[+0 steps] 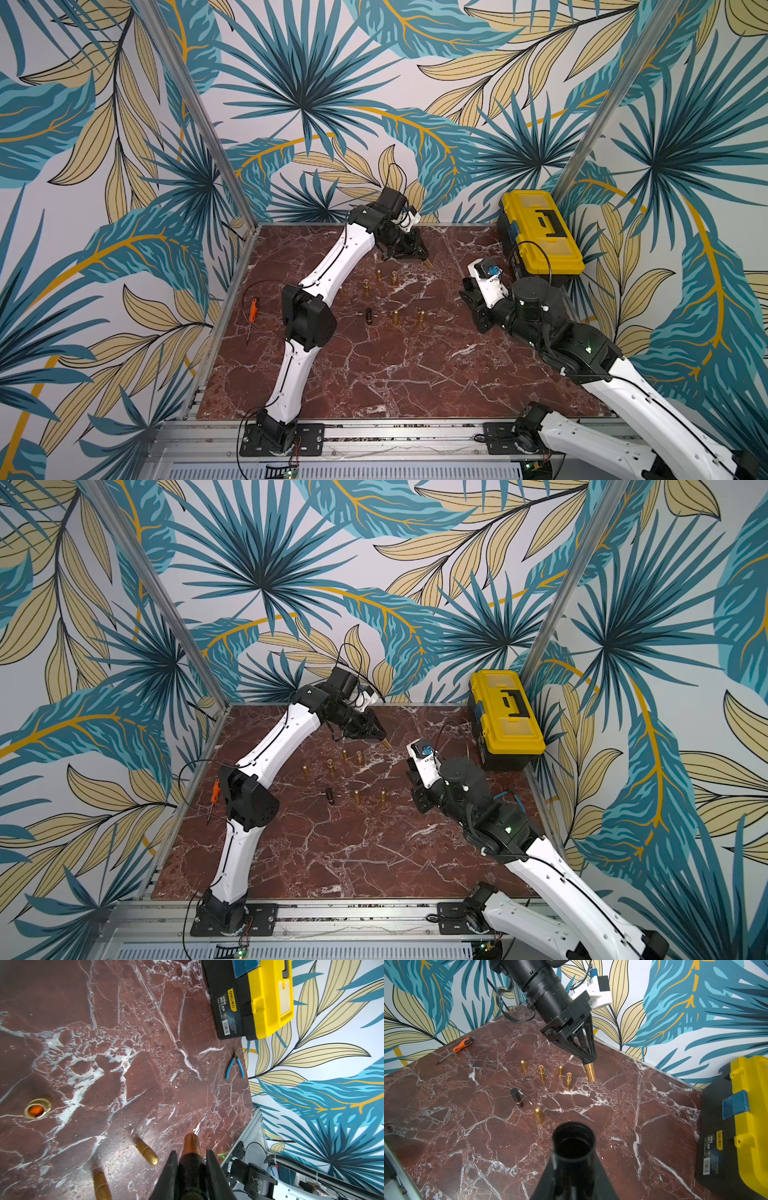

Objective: Open the lipstick cap
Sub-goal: Place the cover at the center of the board.

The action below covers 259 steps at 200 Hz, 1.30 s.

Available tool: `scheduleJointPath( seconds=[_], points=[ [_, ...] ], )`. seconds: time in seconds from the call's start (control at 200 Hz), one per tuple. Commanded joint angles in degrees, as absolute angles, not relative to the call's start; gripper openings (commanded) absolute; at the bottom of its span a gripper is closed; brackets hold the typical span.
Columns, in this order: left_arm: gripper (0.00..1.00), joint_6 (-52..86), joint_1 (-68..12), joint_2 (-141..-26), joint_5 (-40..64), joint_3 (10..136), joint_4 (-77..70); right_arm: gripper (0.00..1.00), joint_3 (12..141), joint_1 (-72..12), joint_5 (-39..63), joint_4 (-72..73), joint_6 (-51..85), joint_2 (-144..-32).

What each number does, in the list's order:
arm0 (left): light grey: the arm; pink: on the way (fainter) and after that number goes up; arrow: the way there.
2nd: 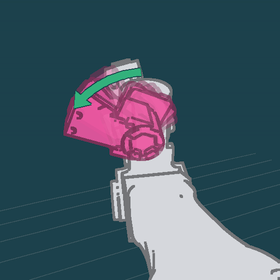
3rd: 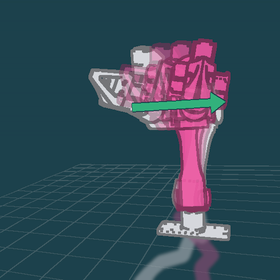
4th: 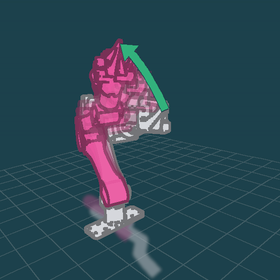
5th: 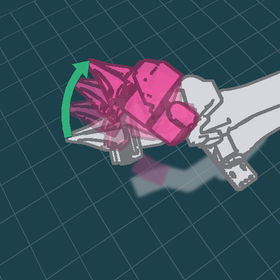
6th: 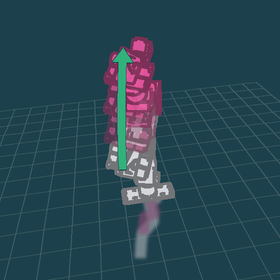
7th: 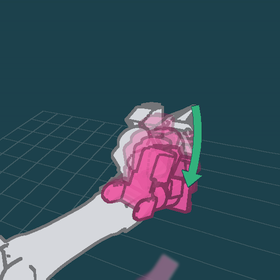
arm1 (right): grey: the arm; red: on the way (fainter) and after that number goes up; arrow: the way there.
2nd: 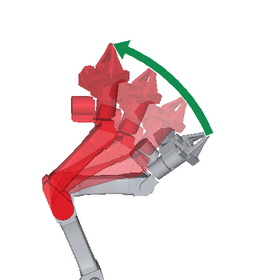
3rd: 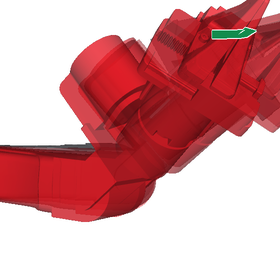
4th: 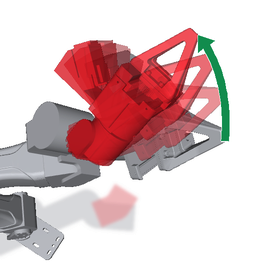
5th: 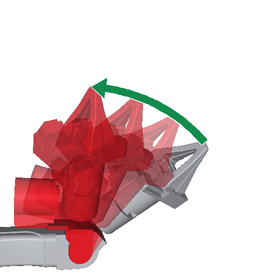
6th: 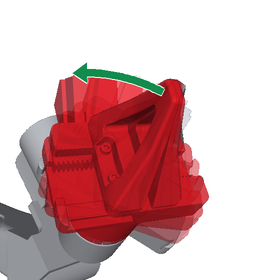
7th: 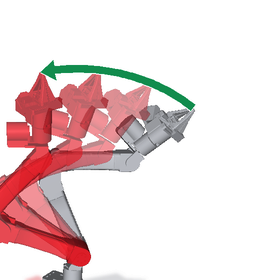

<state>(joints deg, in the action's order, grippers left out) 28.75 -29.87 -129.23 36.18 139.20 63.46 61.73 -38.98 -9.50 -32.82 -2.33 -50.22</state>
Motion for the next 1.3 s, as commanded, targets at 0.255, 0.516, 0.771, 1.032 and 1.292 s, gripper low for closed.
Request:
scheduleJointPath(
  seconds=[0.255, 0.516, 0.771, 1.032, 1.292],
  points=[
    [0.06, 33.31, -25.59, -120.04, 47.74, 133.73, 55.42, 0.03, 60.86, -36.8, -5.25, -27.57, 0.8, -50.95],
    [0.06, 32.62, -23.35, -114.54, 49.27, 129.84, 54.41, 0.03, 60.77, -34.19, -0.35, -23.38, 3.29, -54.24],
    [0.06, 31.87, -20.26, -109.84, 51.6, 125.29, 53.53, 0.04, 59.11, -32.79, -2.07, -15.19, 5.21, -57.84],
    [0.07, 31.07, -19.59, -107.44, 53.4, 123.23, 53.17, 0.04, 55.42, -32.17, -5.1, -6.18, 6.5, -61.19],
    [0.07, 30.01, -19.64, -106.35, 55.54, 119.83, 53.09, 0.04, 54.32, -29.11, -4.09, -5.87, 7.67, -62.53]
  ],
)
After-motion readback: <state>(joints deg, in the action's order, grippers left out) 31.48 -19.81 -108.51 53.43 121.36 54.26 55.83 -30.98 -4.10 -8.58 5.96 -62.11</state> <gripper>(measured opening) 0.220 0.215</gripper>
